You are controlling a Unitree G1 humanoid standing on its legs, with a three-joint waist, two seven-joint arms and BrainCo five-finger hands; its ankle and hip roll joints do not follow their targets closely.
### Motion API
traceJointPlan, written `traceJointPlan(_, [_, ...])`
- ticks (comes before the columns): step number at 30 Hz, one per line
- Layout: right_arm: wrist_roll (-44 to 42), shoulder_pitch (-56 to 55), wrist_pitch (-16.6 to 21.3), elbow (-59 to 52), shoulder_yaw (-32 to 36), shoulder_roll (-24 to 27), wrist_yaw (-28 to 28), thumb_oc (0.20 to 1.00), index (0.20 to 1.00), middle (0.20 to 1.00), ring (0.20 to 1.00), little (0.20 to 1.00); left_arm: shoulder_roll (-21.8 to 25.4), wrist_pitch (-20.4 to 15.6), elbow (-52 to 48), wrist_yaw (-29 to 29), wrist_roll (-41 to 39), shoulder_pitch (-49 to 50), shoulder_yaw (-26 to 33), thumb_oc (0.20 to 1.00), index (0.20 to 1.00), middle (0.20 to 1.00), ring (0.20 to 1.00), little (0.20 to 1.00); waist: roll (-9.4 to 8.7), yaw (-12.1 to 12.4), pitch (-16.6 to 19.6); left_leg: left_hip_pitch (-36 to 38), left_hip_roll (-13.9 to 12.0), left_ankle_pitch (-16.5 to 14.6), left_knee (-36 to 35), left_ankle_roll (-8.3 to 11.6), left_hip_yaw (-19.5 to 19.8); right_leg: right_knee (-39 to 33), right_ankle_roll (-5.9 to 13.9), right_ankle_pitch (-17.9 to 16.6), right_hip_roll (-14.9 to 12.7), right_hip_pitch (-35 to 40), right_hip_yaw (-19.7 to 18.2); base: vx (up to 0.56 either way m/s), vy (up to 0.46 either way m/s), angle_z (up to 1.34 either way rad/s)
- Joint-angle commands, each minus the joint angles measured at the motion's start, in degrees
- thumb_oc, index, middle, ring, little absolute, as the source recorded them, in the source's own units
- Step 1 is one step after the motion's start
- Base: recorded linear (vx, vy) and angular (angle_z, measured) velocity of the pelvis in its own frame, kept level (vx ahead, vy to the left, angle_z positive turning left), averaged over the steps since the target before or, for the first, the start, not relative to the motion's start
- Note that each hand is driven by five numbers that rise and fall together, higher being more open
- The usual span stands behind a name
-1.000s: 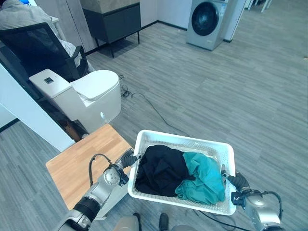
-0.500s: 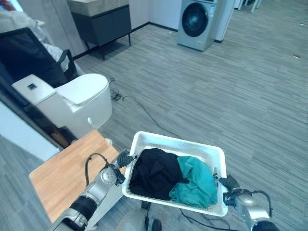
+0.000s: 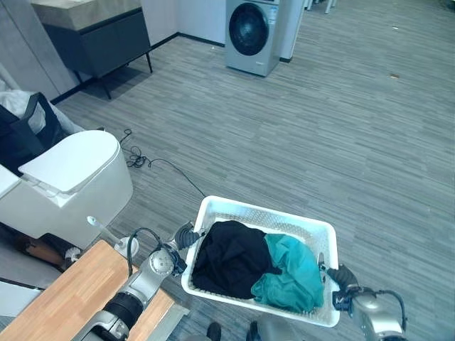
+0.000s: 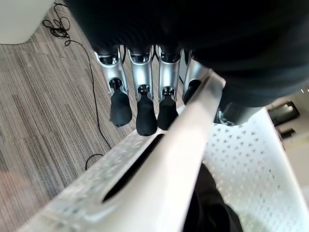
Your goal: Grab the laundry basket,head to the washer,open it,put in the laundry and shut it.
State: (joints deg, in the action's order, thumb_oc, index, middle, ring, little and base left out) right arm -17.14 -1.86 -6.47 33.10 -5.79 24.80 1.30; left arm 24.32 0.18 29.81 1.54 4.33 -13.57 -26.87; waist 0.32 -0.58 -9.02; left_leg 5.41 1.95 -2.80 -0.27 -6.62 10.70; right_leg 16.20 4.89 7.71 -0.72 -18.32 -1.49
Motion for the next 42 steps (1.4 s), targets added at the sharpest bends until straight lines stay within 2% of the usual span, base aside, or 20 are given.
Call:
traceJointPlan(1, [-2.00, 2.42, 4.35, -6.03, 1.44, 2.24, 5.27, 0.200, 0.200, 0.200, 0.200, 0.200, 2.29, -1.49, -0.92, 2.60, -2.57, -0.98, 6.02, 0.200, 0.200, 0.200, 0.200, 0.200, -0.90, 0.59, 2.51, -0.79, 1.18, -4.78, 4.05, 4.09, -3.17, -5.26, 2.38, -4.52, -1.55, 5.12, -2.19, 0.21, -0.083, 0.12])
traceJointPlan(4, [-1.36, 2.71, 4.08, -6.87, 1.22, 2.33, 5.65, 0.200, 0.200, 0.200, 0.200, 0.200, 2.52, -1.50, -0.93, 3.11, -1.70, 0.28, 7.15, 0.200, 0.200, 0.200, 0.200, 0.200, -0.58, 0.39, 2.06, 2.05, 1.07, -6.98, 4.26, 4.26, -1.87, -11.90, 3.73, -8.51, -4.41, 2.00, -2.67, 0.32, -0.134, 0.23])
traceJointPlan(9, [-0.88, 1.21, 3.85, -9.77, 1.95, 2.03, 6.00, 0.200, 0.200, 0.200, 0.200, 0.200, 2.50, -1.75, -0.41, 2.93, -0.40, 2.03, 7.73, 0.200, 0.200, 0.200, 0.200, 0.200, -1.93, -0.46, 4.68, 7.50, 0.05, -8.39, 4.10, 6.09, -0.82, -12.09, 4.36, -12.00, -3.86, 3.25, -0.56, 0.40, -0.210, 0.25])
traceJointPlan(11, [-1.24, -0.43, 3.92, -11.22, 2.88, 2.17, 5.88, 0.200, 0.200, 0.200, 0.200, 0.200, 1.75, -2.08, -0.28, 2.64, -0.32, 1.64, 6.73, 0.200, 0.200, 0.200, 0.200, 0.200, -1.71, -1.42, 6.14, 7.40, -2.68, -6.72, 7.04, 8.02, -0.97, -10.39, 3.76, -11.77, -3.12, 4.88, 0.97, 0.39, -0.295, 0.52])
traceJointPlan(13, [-2.44, -1.27, 4.35, -11.46, 3.37, 2.32, 5.14, 0.200, 0.200, 0.200, 0.200, 0.200, 1.30, -2.03, 0.57, 2.53, -0.52, 1.29, 5.75, 0.200, 0.200, 0.200, 0.200, 0.200, -1.27, -2.05, 6.53, 3.96, -5.95, -0.32, 16.32, 9.65, -2.85, -9.26, 1.63, -9.87, -1.58, 8.05, 3.22, 0.32, -0.306, 0.54])
traceJointPlan(15, [-3.40, -1.18, 4.53, -12.50, 3.27, 2.80, 4.52, 0.200, 0.200, 0.200, 0.200, 0.200, 1.68, -1.66, -0.05, 1.99, -0.75, 0.78, 5.24, 0.200, 0.200, 0.200, 0.200, 0.200, -2.42, -1.75, 5.77, -2.91, -8.42, 5.35, 30.10, 8.67, -5.90, -9.92, -0.81, -7.98, -0.82, 11.81, 4.48, 0.19, -0.290, 0.68])
traceJointPlan(16, [-3.41, -1.17, 4.50, -12.54, 3.31, 2.76, 4.51, 0.200, 0.200, 0.200, 0.200, 0.200, 1.73, -1.62, -0.09, 1.96, -0.77, 0.74, 5.23, 0.200, 0.200, 0.200, 0.200, 0.200, -2.08, -1.99, 5.89, -4.02, -8.69, 4.73, 31.62, 8.73, -5.44, -9.89, -0.86, -8.06, -0.54, 11.51, 4.84, 0.13, -0.356, 0.53])
traceJointPlan(17, [-4.77, -1.65, 4.72, -14.29, 3.37, 3.37, 3.82, 0.200, 0.200, 0.200, 0.200, 0.200, 2.23, -1.21, -1.48, 1.93, -1.33, 0.58, 5.40, 0.200, 0.200, 0.200, 0.200, 0.200, -3.16, -0.78, 4.42, -9.18, -9.20, 7.17, 40.57, 6.70, -6.09, -10.43, -3.59, -6.55, 1.48, 14.25, 3.69, 0.11, -0.313, 0.00])
traceJointPlan(19, [-4.97, -1.59, 4.83, -14.96, 3.36, 3.76, 2.68, 0.200, 0.200, 0.200, 0.200, 0.200, 2.14, -1.30, -2.54, 1.87, -2.16, 0.21, 5.17, 0.200, 0.200, 0.200, 0.200, 0.200, -3.62, -0.08, 3.15, -14.72, -9.79, 7.41, 45.71, 6.19, -6.43, -10.74, -4.75, -5.63, 2.25, 15.81, 3.74, 0.20, -0.287, -0.01])
traceJointPlan(22, [-5.39, -1.21, 4.52, -16.04, 3.26, 4.00, 2.21, 0.200, 0.200, 0.200, 0.200, 0.200, 1.74, -1.17, -2.67, 1.70, -2.83, -0.93, 4.64, 0.200, 0.200, 0.200, 0.200, 0.200, -3.69, 1.13, 1.84, -19.90, -9.59, 4.31, 36.94, 7.24, -7.89, -11.15, -4.47, -3.50, 1.60, 18.74, 4.42, 0.18, -0.042, 0.34])
traceJointPlan(26, [-5.39, -1.18, 4.51, -16.05, 3.30, 3.98, 2.21, 0.200, 0.200, 0.200, 0.200, 0.200, 1.75, -1.17, -2.64, 1.71, -2.83, -1.01, 4.62, 0.200, 0.200, 0.200, 0.200, 0.200, -4.02, 1.12, 1.88, -19.75, -9.27, 4.85, 36.30, 7.17, -8.07, -11.23, -4.44, -3.65, 1.25, 18.63, 4.39, 0.04, 0.007, -0.16])
traceJointPlan(28, [-5.27, -0.68, 4.35, -16.68, 3.04, 4.05, 2.37, 0.200, 0.200, 0.200, 0.200, 0.200, 1.53, -1.14, -1.71, 2.07, -2.96, -2.07, 4.32, 0.200, 0.200, 0.200, 0.200, 0.200, -3.48, 1.68, 1.65, -19.05, -8.56, 3.77, 23.51, 8.43, -8.54, -11.43, -3.58, -2.30, 0.84, 19.51, 4.70, 0.28, 0.092, -0.26])
traceJointPlan(30, [-4.52, 1.07, 5.70, -15.24, 2.75, 3.47, 0.92, 0.200, 0.200, 0.200, 0.200, 0.200, 1.93, -1.21, 0.26, 2.45, -2.48, -4.78, 2.48, 0.200, 0.200, 0.200, 0.200, 0.200, -1.81, 3.70, 1.23, -22.63, -4.84, 8.96, 2.03, 10.35, -4.06, -11.86, -3.49, 2.91, 2.15, 25.95, 2.63, 0.91, 0.260, -0.03])
traceJointPlan(32, [-4.00, 1.33, 5.62, -14.83, 2.65, 2.28, 0.91, 0.200, 0.200, 0.200, 0.200, 0.200, 2.85, -1.50, -0.11, 2.28, -2.43, -3.79, 3.08, 0.200, 0.200, 0.200, 0.200, 0.200, -2.01, 4.57, 2.40, -21.94, -4.10, 10.05, 5.40, 9.51, -6.18, -10.98, -2.67, 4.12, 0.63, 28.85, 0.43, 0.87, 0.378, 0.26])
traceJointPlan(35, [-3.86, 1.14, 5.60, -13.53, 2.45, 0.94, 1.46, 0.200, 0.200, 0.200, 0.200, 0.200, 3.85, -1.70, -0.81, 1.77, -2.12, -2.54, 3.29, 0.200, 0.200, 0.200, 0.200, 0.200, -2.84, 5.16, 3.81, -20.31, -2.12, 7.81, 8.18, 7.45, -6.77, -4.50, -1.03, 3.31, -0.87, 28.09, -1.23, 0.63, 0.332, -0.97])
traceJointPlan(36, [-3.29, 0.70, 5.36, -13.07, 2.75, 0.31, 1.82, 0.200, 0.200, 0.200, 0.200, 0.200, 4.70, -1.66, -1.44, 1.64, -1.67, -2.29, 3.52, 0.200, 0.200, 0.200, 0.200, 0.200, -3.68, 4.63, 4.03, -18.54, -1.35, 5.23, 9.31, 6.05, -9.44, 3.04, 1.03, -1.17, -2.33, 26.05, -0.67, 0.27, 0.156, -0.51])
traceJointPlan(37, [-3.28, 0.71, 5.36, -13.08, 2.75, 0.31, 1.82, 0.200, 0.200, 0.200, 0.200, 0.200, 4.71, -1.65, -1.46, 1.63, -1.67, -2.30, 3.54, 0.200, 0.200, 0.200, 0.200, 0.200, -3.56, 4.70, 4.15, -18.71, -1.52, 5.42, 9.21, 6.07, -9.46, 3.07, 1.02, -1.32, -2.18, 25.78, -0.76, 0.38, 0.219, -0.30])
traceJointPlan(39, [-1.99, 0.86, 4.79, -12.48, 2.95, 0.10, 2.60, 0.200, 0.200, 0.200, 0.200, 0.200, 5.84, -1.48, -2.67, 1.87, -2.03, -1.30, 5.27, 0.200, 0.200, 0.200, 0.200, 0.200, -2.67, 3.66, 3.76, -14.83, -1.20, 3.10, 7.90, 3.89, -11.46, 13.32, 3.50, -8.63, -4.10, 20.55, 1.49, 0.30, 0.213, -0.13])
traceJointPlan(40, [-1.98, 0.89, 4.79, -12.48, 2.90, 0.10, 2.61, 0.200, 0.200, 0.200, 0.200, 0.200, 5.87, -1.44, -2.76, 1.84, -2.02, -1.22, 5.35, 0.200, 0.200, 0.200, 0.200, 0.200, -2.79, 3.74, 3.74, -14.76, -1.09, 3.12, 7.80, 3.83, -11.65, 13.69, 3.57, -8.45, -4.24, 20.36, 1.29, 0.29, 0.225, -0.27])
traceJointPlan(42, [-1.40, 0.21, 4.45, -12.93, 3.84, 0.12, 2.94, 0.200, 0.200, 0.200, 0.200, 0.200, 6.81, -1.08, -4.70, 1.97, -1.72, -0.99, 6.54, 0.200, 0.200, 0.200, 0.200, 0.200, -1.16, 3.19, 3.08, -10.60, -1.36, 1.10, 6.46, 3.08, -13.05, 16.38, 3.28, -9.32, -8.00, 15.32, 6.74, 0.30, 0.203, -0.39])
